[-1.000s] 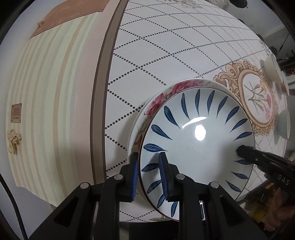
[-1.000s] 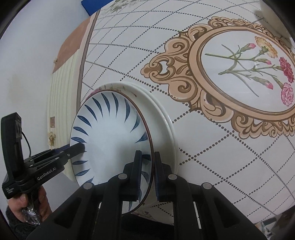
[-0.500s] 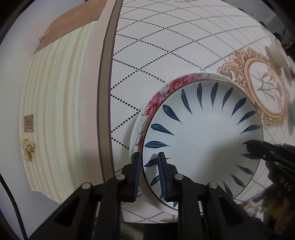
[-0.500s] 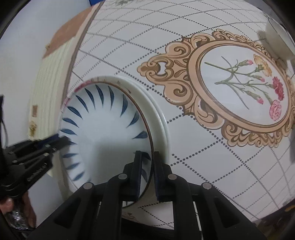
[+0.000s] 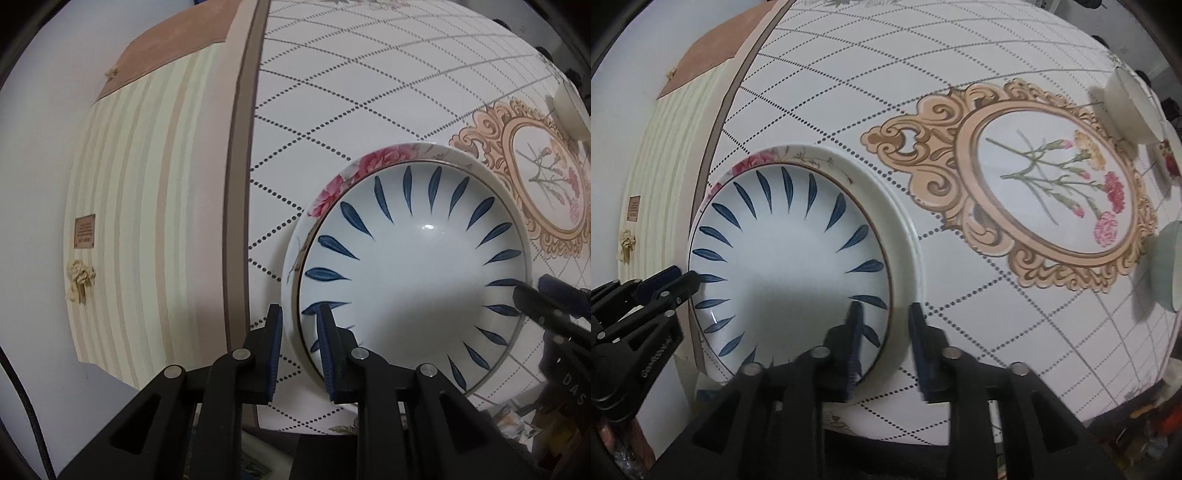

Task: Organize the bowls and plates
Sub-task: 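Open both tools and lift them away from the plate stack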

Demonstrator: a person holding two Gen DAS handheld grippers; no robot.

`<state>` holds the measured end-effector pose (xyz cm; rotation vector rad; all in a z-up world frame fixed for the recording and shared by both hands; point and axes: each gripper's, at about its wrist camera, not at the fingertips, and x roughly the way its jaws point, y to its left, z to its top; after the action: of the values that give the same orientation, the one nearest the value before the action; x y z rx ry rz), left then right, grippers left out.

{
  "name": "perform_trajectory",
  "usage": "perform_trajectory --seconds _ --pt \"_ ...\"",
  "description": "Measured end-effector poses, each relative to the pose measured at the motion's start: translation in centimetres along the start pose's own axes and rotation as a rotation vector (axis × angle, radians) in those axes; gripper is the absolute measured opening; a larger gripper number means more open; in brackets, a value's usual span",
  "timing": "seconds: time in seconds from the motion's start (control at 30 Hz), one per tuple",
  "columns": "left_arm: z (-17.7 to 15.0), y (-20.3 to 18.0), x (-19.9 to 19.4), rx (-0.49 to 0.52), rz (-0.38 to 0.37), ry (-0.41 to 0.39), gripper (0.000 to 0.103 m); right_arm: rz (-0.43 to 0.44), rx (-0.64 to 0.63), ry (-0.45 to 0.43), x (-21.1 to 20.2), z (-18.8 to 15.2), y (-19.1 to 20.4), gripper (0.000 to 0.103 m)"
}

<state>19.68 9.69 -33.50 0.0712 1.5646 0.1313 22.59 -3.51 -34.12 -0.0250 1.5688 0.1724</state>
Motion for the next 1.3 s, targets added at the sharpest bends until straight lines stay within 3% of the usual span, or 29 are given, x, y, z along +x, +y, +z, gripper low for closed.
perform_trajectory --seconds 0.07,0.13,0.27,0.33,0.53,0.6,0.73,0.83,1.13,1.3 --pt "-0.4 0.2 -1.4 -0.014 -0.012 -0.018 0.017 -0.010 0.000 -0.012 -0.7 -0.4 -0.2 0.053" --pt "-0.7 0.4 -2.7 -0.019 -0.022 -0.038 0.017 -0.027 0.000 -0.034 -1.6 -0.9 0.1 0.075" --pt "-1.5 0.0 -5.3 -0.018 -0.049 -0.081 0.020 -0.046 -0.002 -0.083 -4.2 -2.0 -0.3 0.077" --pt "-1.9 -0.1 -6.7 -0.013 -0.056 -0.106 0.023 -0.049 0.006 -0.106 -5.7 -2.5 -0.5 0.089" --pt "-3.3 0.0 -9.9 0.005 -0.087 -0.171 0.034 -0.057 0.027 -0.179 -10.5 -4.9 -1.6 0.103" --pt "-3.8 -0.2 -11.1 0.011 -0.096 -0.191 0.043 -0.062 0.031 -0.197 -12.0 -5.6 -1.7 0.103" --pt "-4.7 -0.1 -13.7 0.009 -0.115 -0.244 0.081 -0.077 0.029 -0.238 -15.1 -7.5 -2.0 0.103" --pt "-5.4 0.0 -15.6 0.005 -0.125 -0.281 0.094 -0.092 0.024 -0.271 -17.2 -8.7 -2.0 0.103" --pt "-8.1 0.6 -21.5 -0.045 -0.153 -0.360 0.096 -0.088 0.017 -0.347 -23.1 -12.0 -1.4 0.103" --pt "-9.9 0.7 -24.9 -0.063 -0.104 -0.409 0.096 -0.090 0.015 -0.399 -27.1 -13.9 -1.5 0.103"
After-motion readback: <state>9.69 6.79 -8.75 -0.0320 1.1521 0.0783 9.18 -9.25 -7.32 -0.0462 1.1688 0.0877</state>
